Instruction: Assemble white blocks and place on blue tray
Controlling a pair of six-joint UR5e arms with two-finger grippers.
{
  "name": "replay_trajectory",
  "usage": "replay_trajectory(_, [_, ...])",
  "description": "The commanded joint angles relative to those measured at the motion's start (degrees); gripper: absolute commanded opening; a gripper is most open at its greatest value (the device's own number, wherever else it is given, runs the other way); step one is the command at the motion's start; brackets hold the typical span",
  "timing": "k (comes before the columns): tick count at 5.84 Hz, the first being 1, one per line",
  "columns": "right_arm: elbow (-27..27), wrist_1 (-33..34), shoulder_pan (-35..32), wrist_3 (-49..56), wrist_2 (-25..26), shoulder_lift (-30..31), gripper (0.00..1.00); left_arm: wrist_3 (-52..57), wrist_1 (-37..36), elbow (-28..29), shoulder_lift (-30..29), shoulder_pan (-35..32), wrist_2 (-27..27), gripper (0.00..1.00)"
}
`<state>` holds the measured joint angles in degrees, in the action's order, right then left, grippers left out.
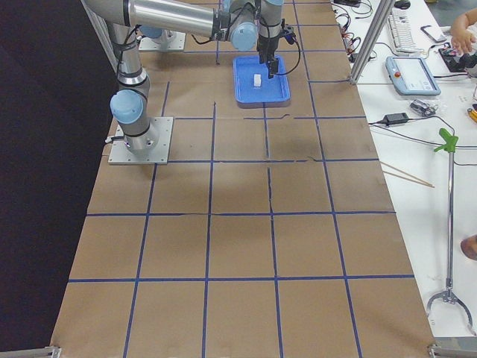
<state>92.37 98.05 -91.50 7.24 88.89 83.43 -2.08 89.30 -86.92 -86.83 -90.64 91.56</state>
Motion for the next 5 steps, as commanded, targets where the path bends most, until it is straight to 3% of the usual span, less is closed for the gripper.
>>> replay_trajectory(1, [-4.11,-9.07,1.41,-6.96,0.32,2.16,1.0,0.06,0.0,-0.09,-0.01,-0.07,0.11,0.99])
replay_trajectory(2, [-5.25,-13.46,2.02,-6.98,0.4,4.18,1.0,0.06,0.0,-0.09,-0.01,-0.07,0.11,0.99])
replay_trajectory(5, [-5.09,-13.85,1.85,-6.98,0.4,4.46,1.0,0.06,0.0,-0.09,0.08,-0.07,0.11,0.99])
